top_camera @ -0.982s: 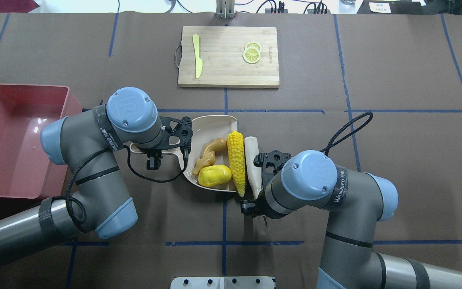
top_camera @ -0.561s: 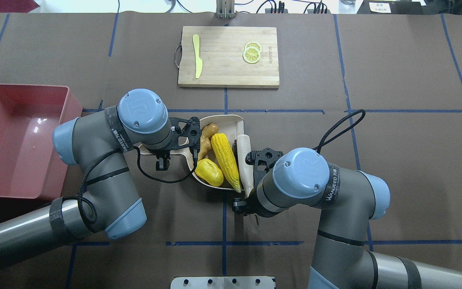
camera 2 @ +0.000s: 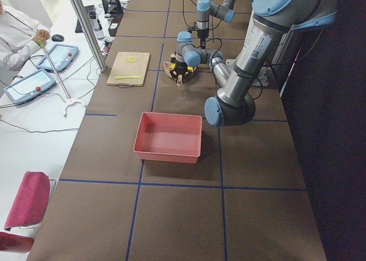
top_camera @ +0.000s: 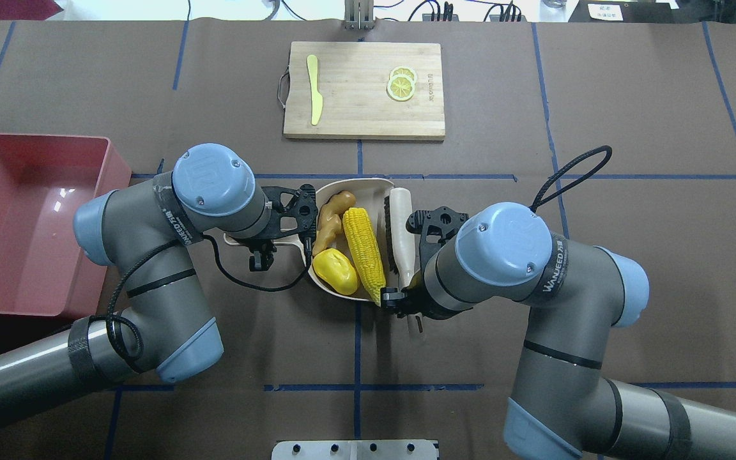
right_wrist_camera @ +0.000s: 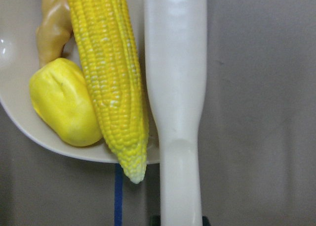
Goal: Sweep and dump trash into bin
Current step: 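Sweep the corn, potato and ginger into the dustpan with the right gripper's brush, then carry the dustpan over the pink bin with the left gripper while the right withdraws, then tilt the dustpan with the left gripper to dump the produce into the bin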
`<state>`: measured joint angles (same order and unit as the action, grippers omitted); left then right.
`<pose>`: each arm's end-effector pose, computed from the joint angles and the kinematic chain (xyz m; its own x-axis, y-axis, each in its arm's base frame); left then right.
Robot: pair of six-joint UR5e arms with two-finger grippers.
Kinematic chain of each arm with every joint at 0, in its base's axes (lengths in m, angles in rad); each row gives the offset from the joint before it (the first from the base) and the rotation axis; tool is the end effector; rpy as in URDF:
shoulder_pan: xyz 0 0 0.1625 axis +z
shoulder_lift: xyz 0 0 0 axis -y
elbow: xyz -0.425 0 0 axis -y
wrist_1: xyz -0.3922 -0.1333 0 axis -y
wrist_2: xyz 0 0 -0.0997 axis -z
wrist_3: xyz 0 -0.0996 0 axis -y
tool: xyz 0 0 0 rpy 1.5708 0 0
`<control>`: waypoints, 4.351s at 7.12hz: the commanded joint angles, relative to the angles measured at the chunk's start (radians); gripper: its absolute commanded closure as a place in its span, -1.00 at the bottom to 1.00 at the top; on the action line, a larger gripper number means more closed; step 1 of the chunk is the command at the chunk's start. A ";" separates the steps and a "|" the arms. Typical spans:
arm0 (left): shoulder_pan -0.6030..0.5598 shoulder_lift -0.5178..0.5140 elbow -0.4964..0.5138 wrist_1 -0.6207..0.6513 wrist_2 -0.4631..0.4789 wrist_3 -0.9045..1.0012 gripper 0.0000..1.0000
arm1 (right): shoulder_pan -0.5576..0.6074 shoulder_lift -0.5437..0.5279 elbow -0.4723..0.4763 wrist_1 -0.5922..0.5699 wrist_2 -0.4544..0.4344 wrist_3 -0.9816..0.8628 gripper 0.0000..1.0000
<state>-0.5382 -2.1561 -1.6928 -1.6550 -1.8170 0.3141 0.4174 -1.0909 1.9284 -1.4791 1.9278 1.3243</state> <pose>0.5209 -0.4379 0.2589 0.1448 0.9878 0.0569 -0.6815 0.0579 0.7295 -0.5023 -0.3305 0.2241 0.5608 -0.0014 0.8280 0.0133 0.9999 -0.0073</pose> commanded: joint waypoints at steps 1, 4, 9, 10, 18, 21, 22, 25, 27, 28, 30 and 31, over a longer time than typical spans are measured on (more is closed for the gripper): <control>-0.006 0.019 -0.004 -0.075 -0.004 -0.074 0.80 | 0.076 -0.010 0.038 -0.045 0.043 0.000 1.00; -0.130 0.036 -0.063 -0.075 -0.177 -0.118 0.82 | 0.207 -0.274 0.240 -0.056 0.094 -0.017 1.00; -0.394 0.348 -0.309 -0.071 -0.186 -0.109 1.00 | 0.311 -0.654 0.313 0.020 0.106 -0.204 1.00; -0.461 0.419 -0.311 -0.077 -0.247 -0.105 1.00 | 0.311 -0.763 0.299 0.178 0.108 -0.205 1.00; -0.954 0.653 -0.117 -0.069 -0.352 0.706 1.00 | 0.337 -0.905 0.155 0.500 0.125 -0.205 1.00; -0.925 0.654 -0.169 -0.042 -0.049 1.014 1.00 | 0.337 -0.897 0.153 0.500 0.122 -0.203 1.00; -0.919 0.657 -0.204 -0.019 0.012 1.020 1.00 | 0.337 -0.896 0.153 0.502 0.122 -0.204 1.00; -0.875 0.651 -0.336 0.053 0.114 1.050 1.00 | 0.337 -0.885 0.152 0.502 0.122 -0.206 1.00; -0.850 0.645 -0.335 0.058 0.163 1.053 1.00 | 0.337 -0.880 0.143 0.543 0.126 -0.200 1.00; -0.850 0.644 -0.331 0.058 0.153 1.054 1.00 | 0.337 -0.880 0.142 0.545 0.126 -0.198 1.00; -0.849 0.603 -0.323 0.063 0.002 1.028 1.00 | 0.336 -0.876 0.149 0.545 0.126 -0.192 1.00; -0.849 0.534 -0.318 0.128 -0.119 0.958 1.00 | 0.334 -0.865 0.144 0.545 0.125 -0.191 1.00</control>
<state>-1.3875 -1.5578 -2.0178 -1.5773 -1.8025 1.3315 0.7529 -1.9653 2.0742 -0.9347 2.0537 1.1310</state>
